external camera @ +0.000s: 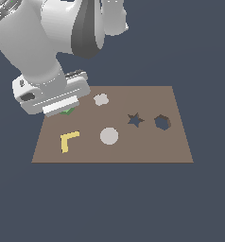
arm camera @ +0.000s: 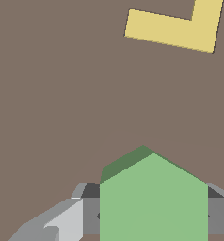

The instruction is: Insert a designated object into the corresponding slot on a board.

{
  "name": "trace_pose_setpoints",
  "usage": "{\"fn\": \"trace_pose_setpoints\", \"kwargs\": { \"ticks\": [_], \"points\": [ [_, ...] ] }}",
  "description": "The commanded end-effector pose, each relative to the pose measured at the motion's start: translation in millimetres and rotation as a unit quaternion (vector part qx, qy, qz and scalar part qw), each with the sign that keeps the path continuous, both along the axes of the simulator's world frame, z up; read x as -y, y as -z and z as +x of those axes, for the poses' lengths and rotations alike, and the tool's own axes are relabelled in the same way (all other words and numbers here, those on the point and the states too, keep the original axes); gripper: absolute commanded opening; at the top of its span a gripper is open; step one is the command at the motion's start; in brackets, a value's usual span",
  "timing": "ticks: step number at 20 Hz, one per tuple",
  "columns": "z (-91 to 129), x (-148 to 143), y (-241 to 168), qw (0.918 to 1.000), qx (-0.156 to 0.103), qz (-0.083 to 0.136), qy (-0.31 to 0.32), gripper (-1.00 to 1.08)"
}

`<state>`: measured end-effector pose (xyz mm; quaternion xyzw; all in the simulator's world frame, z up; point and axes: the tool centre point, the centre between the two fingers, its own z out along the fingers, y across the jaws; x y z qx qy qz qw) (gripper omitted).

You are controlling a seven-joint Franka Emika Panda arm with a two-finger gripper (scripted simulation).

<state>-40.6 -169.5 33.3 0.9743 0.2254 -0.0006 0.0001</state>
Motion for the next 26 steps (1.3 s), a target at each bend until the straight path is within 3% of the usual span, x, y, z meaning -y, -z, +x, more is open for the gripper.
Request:
{"fn": "trace_pose_setpoints", "kwargs": {
  "ticks": [1,7,13,20,26],
  "points": [
    [8,-15,-1,0.9999,0.0,0.0,-0.015,-1.0],
    [35,-80,-2,0.9967,0.0,0.0,-0.081,-1.0],
    [61,-189,-5,0.9827,0.001,0.0,-0.185,-1.0],
    [63,-294,-7,0.9593,0.0,0.0,-0.282,-1.0],
    [57,-338,-7,0.9467,0.0,0.0,-0.322,-1.0]
  ]
}}
